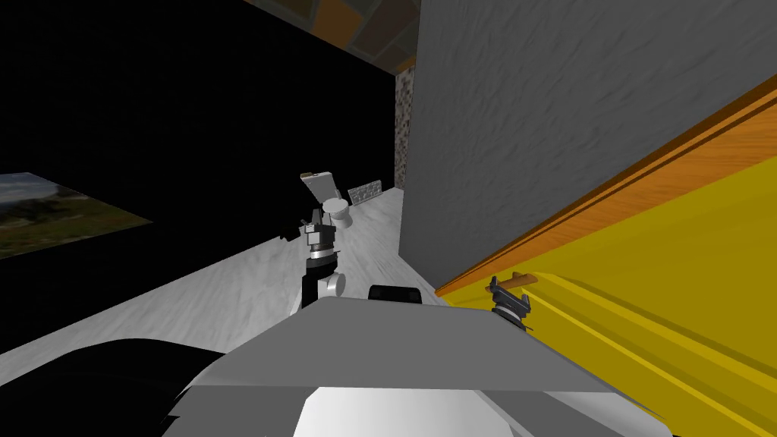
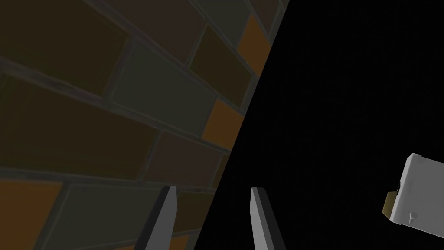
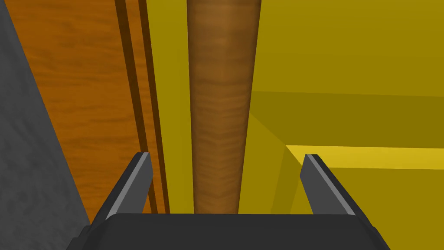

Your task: Pull the door open

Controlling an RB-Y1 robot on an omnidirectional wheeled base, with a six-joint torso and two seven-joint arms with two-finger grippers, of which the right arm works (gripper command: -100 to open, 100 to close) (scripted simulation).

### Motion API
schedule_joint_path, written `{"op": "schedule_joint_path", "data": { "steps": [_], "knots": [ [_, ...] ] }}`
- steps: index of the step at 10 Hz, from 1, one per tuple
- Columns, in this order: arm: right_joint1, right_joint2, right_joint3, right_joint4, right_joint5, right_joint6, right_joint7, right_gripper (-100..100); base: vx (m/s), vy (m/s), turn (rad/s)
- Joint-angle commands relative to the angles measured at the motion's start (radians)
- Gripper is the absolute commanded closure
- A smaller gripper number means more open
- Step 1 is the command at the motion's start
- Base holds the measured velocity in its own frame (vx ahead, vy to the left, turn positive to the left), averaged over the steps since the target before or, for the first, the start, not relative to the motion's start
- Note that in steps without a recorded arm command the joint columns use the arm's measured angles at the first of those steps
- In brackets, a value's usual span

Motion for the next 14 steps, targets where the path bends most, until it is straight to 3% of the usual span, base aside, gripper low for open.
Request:
{"op": "schedule_joint_path", "data": {
  "steps": [1,6,14],
  "knots": [
    [-0.004,-0.001,-0.001,-0.001,0.0,0.002,0.004,100,-0.018,0.016,0.036],
    [-0.004,-0.001,-0.001,-0.001,0.0,0.002,0.004,100,-0.007,-0.001,0.001],
    [0.031,-0.041,0.09,-0.053,0.055,-0.004,-0.058,100,-0.189,0.051,0.056]
  ]
}}
